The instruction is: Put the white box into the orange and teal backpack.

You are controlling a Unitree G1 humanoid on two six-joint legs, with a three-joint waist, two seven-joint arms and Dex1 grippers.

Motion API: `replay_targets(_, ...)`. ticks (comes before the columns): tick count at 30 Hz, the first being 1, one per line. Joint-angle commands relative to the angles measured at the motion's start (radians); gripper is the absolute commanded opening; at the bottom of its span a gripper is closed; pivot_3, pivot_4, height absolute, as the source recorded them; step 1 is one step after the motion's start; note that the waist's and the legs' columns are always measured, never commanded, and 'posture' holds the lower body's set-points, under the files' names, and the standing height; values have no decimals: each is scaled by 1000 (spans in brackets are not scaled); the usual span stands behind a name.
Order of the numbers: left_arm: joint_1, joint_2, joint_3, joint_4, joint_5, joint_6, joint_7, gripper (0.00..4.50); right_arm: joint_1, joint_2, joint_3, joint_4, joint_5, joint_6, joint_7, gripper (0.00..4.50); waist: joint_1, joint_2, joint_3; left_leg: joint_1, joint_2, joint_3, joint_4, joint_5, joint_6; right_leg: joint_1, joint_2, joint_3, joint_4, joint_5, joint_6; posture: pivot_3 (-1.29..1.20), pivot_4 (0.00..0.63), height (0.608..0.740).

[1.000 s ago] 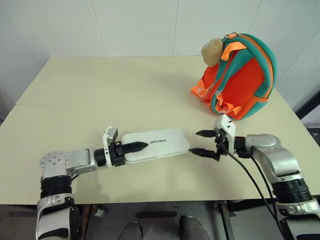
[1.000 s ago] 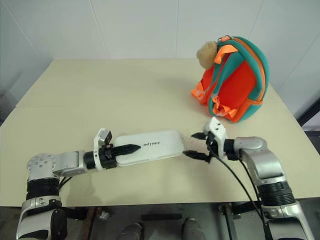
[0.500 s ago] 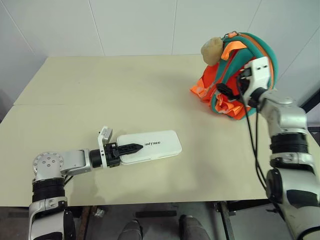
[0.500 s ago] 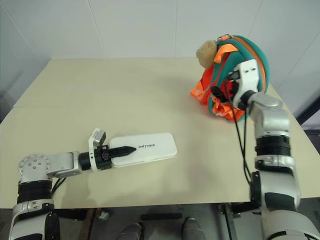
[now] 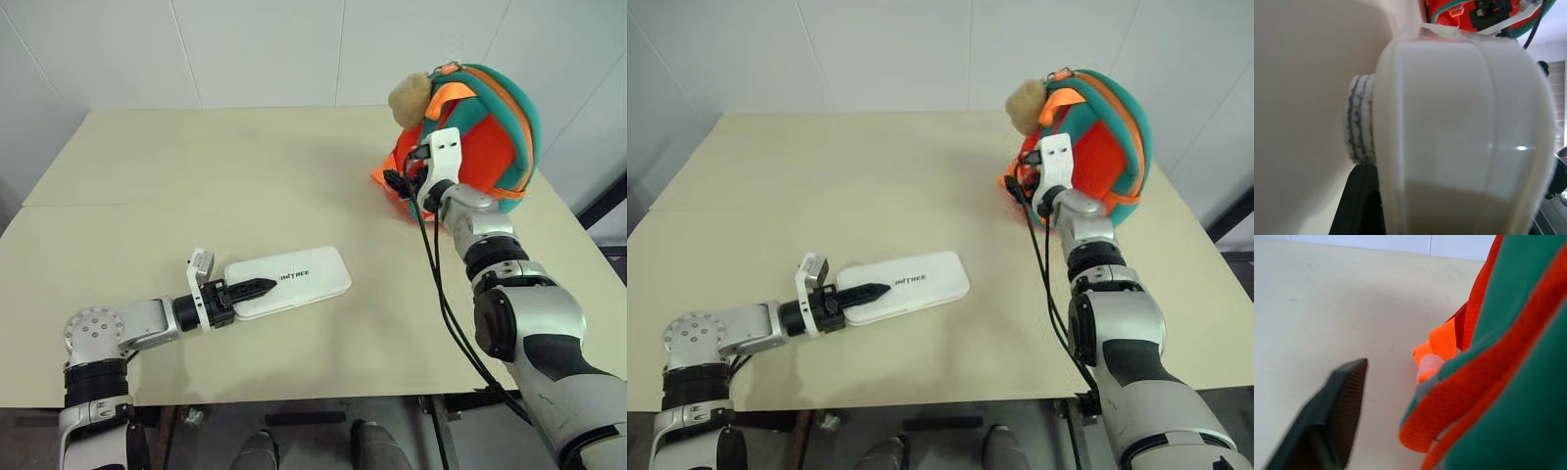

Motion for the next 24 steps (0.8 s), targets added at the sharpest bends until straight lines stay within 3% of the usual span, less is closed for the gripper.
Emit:
replay_targets(1,12,3,47,-72,-25,-56,-11,1391,-39,17,-15,12,-4,-75,41,2317,-7,0,0,0,0,0,0,0,0,0,0,0,0,0,0,0,150,740)
replay_targets(6,46,51,103,-96,-13,-129,-33,1391,-50,46,-41,-8,31,-133,199,697,-29,0,0,2,1,0,0,1,-1,0,1,0,3,0,0,0,150,740)
replay_targets(8,72,81,125,-119,4,-167,-77,1391,-47,62,-67,-37,76,-141,325,269,-35,0,0,2,1,0,0,1,-1,0,1,0,3,0,0,0,150,740)
replay_targets(14,149,169,177,-143,56,-259,-199,1391,-17,75,-58,-256,218,91,749,196,-39,1,1,2,1,0,-3,1,-1,-1,1,0,7,0,0,0,150,740)
replay_targets(16,161,190,193,-143,74,-285,-217,1391,38,62,-21,-502,322,326,857,196,-35,1,1,2,1,0,-3,1,-1,-1,1,0,7,-1,0,0,150,740)
replay_targets(20,170,215,205,-134,112,-324,-243,1391,146,13,33,-936,512,699,907,196,-27,2,1,1,2,-1,-4,0,-1,-2,1,0,8,-2,0,0,150,740)
replay_targets(24,191,241,205,-139,135,-331,-275,1391,222,-56,65,-1197,661,931,925,196,-20,2,1,1,2,-1,-5,-1,1,-3,1,0,8,-3,-1,0,150,740)
